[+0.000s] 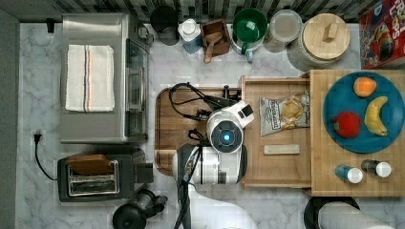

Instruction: Open the drawer.

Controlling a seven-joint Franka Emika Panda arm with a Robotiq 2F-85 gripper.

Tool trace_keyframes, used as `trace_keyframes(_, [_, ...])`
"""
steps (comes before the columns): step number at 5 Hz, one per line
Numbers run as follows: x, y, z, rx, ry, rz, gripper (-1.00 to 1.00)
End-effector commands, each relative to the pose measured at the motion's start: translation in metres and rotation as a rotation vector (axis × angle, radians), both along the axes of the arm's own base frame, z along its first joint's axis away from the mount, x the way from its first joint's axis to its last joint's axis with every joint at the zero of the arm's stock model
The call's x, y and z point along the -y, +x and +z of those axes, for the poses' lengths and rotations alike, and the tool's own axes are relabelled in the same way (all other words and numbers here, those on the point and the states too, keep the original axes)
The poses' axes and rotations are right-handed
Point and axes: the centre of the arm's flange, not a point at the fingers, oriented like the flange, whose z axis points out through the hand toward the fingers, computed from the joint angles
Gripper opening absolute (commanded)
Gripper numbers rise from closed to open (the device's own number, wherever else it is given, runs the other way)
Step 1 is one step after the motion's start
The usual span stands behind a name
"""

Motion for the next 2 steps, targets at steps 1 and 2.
trace_keyframes(1, [-0.0957, -0.0259, -0.0027, -0.061, 0.016, 0.082, 1.00])
trace_keyframes(2, [-0.0957, -0.0259, -0.0027, -0.061, 0.016, 0.082, 1.00])
